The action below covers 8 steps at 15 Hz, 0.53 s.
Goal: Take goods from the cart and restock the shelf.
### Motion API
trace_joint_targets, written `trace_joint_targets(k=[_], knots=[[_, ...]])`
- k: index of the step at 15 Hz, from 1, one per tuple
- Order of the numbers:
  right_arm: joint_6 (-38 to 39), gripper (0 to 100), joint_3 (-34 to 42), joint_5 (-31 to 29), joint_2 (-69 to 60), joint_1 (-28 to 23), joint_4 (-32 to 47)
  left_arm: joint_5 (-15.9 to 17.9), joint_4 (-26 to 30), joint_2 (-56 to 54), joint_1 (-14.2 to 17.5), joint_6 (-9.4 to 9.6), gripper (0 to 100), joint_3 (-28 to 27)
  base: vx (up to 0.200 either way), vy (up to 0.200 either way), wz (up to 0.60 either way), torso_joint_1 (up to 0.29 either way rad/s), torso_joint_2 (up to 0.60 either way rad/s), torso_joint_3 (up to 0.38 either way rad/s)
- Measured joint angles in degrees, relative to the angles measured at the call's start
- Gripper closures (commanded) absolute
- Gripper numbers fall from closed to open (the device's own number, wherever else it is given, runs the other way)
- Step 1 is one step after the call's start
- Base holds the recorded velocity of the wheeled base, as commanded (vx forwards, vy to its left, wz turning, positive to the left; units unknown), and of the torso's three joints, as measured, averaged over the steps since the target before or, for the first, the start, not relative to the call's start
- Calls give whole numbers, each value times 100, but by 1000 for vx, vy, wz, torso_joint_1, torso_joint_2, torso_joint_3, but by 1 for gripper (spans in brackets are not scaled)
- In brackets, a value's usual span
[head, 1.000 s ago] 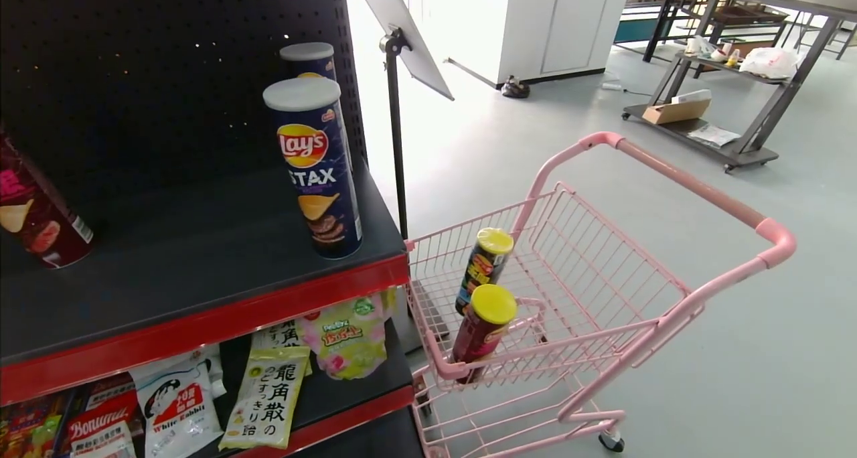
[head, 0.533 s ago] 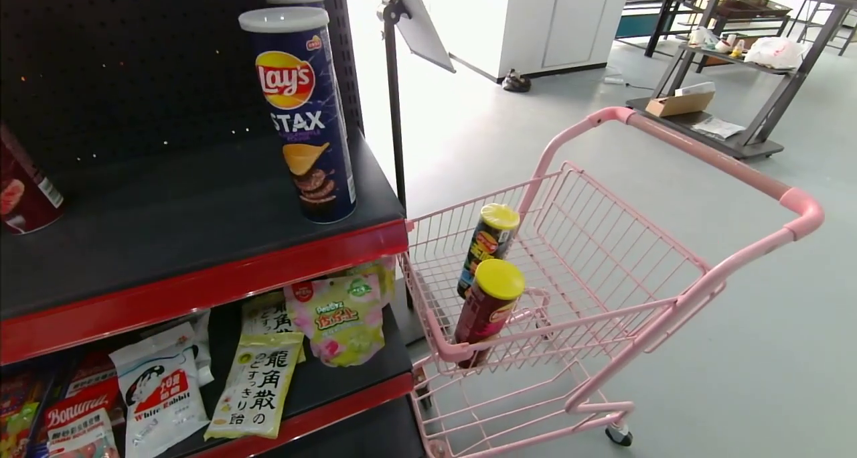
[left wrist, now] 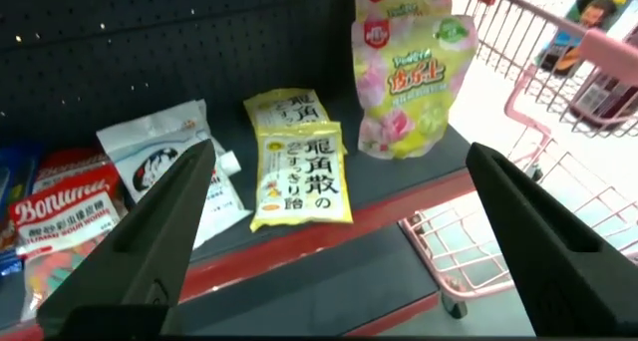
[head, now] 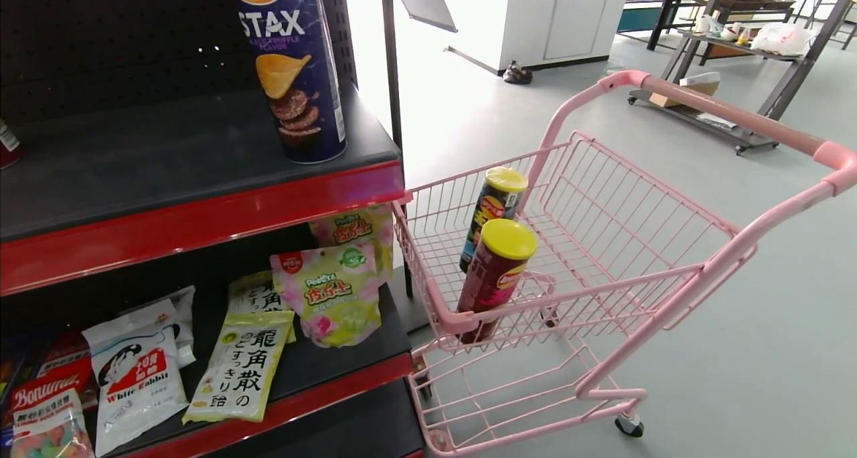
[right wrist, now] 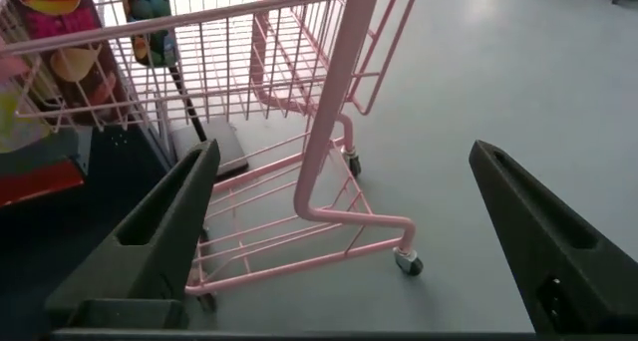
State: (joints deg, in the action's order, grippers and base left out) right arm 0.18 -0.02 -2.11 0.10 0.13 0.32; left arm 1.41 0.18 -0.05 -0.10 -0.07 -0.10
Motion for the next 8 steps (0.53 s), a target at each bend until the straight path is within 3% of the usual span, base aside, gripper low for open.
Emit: trace_joint_targets(k=[4, 8], knots=[[0, 0, -2, 1, 0, 2, 1, 0, 0, 0, 0, 0, 0, 0, 0, 0, 0, -45, 452, 402], [-32, 0, -7, 17, 0, 0, 4, 0, 0, 0, 0, 0, 0, 0, 0, 0, 0, -15, 132, 126]])
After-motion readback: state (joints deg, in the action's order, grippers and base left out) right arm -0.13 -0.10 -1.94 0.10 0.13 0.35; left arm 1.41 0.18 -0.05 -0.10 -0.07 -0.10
